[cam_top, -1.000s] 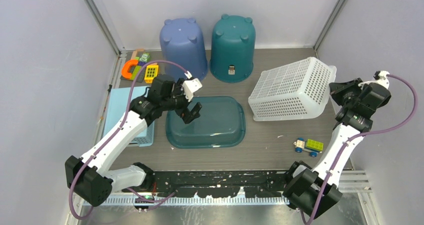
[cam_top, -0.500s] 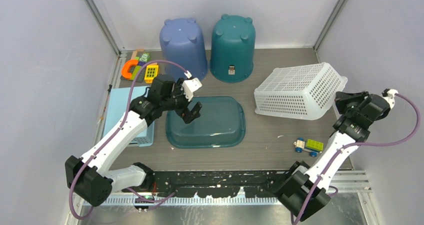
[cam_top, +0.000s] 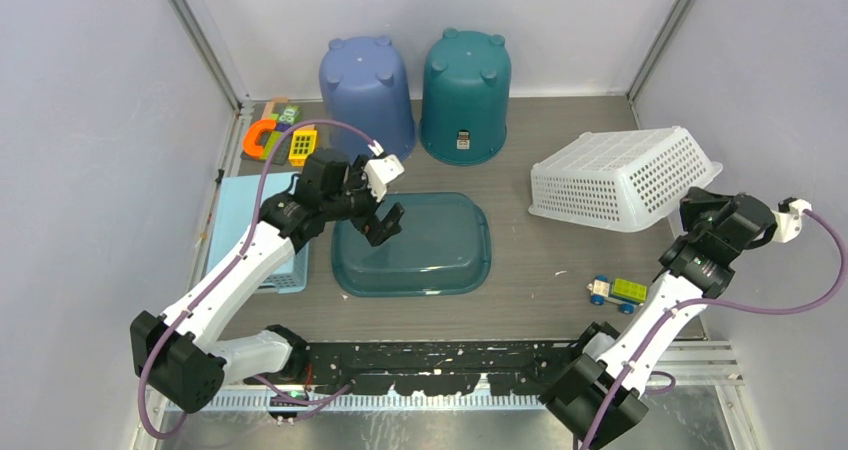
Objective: Turn the large container upside down
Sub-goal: Turn the container upside down at the center of the board.
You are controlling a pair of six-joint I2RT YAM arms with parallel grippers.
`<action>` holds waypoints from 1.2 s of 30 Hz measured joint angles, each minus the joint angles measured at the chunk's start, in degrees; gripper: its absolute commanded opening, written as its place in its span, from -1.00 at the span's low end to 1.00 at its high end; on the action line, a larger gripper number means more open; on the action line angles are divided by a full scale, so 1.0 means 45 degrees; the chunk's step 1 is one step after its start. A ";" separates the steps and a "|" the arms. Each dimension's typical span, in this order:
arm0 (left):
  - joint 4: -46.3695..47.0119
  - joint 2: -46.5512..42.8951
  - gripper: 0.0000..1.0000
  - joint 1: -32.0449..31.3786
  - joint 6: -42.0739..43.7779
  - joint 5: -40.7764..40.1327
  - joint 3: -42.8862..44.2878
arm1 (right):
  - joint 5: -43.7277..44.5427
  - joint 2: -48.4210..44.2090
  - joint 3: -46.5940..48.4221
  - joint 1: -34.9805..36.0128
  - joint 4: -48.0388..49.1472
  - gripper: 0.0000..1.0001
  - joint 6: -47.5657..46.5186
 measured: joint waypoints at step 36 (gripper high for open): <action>0.0126 0.0019 0.99 0.0000 0.0005 -0.0005 -0.0155 | 0.4561 0.2900 -0.0495 0.4022 0.1923 -0.65 -0.1413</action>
